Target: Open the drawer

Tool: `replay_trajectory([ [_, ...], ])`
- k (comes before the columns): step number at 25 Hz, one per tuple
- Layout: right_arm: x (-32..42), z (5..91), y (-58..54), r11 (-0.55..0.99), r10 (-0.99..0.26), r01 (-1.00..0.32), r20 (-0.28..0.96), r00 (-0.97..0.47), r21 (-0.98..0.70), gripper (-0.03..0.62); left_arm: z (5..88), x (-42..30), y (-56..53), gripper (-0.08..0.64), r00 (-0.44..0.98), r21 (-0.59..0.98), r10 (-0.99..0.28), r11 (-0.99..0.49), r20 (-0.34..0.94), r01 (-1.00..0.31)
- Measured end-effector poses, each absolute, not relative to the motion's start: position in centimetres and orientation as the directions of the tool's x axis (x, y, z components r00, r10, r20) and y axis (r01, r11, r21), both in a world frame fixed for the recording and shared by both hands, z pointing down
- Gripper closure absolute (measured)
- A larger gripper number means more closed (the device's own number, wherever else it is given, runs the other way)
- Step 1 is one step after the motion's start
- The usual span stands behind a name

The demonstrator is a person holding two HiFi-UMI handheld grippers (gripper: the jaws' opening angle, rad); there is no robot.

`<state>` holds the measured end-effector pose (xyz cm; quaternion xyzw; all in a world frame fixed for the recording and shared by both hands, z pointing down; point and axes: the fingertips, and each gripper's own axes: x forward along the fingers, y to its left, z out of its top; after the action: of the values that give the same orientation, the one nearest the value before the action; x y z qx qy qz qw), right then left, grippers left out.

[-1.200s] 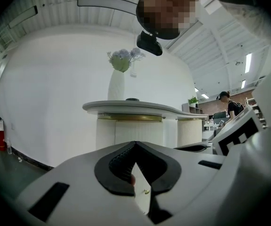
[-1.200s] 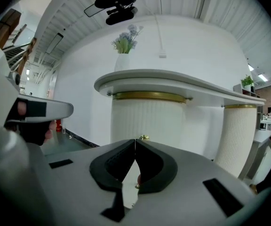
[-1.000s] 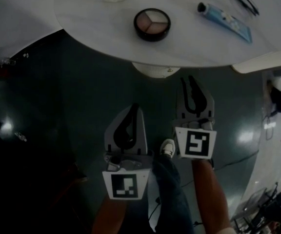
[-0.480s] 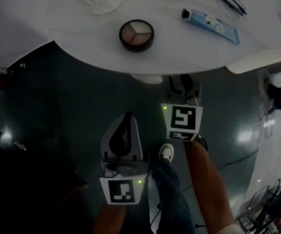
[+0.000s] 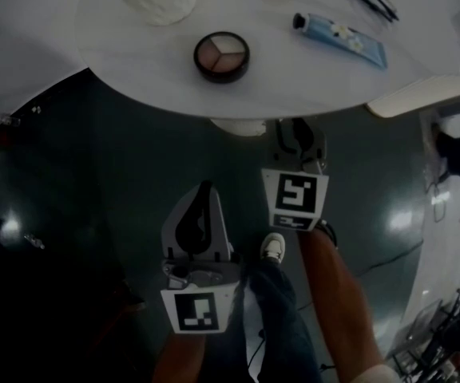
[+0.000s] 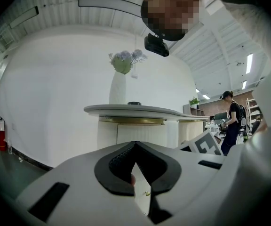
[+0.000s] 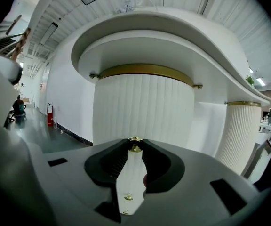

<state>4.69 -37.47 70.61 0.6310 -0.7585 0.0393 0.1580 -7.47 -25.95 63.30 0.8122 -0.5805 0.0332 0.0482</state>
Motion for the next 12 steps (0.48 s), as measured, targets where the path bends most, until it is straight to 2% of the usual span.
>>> replay_trajectory([
  [12, 5.4, 70.4, -30.0, 0.189, -0.958, -0.974, 0.242, -0.155, 0.125, 0.488, 61.7, -7.0, -25.1, 0.558, 0.342, 0.037, -0.935, -0.34, 0.09, -0.94],
])
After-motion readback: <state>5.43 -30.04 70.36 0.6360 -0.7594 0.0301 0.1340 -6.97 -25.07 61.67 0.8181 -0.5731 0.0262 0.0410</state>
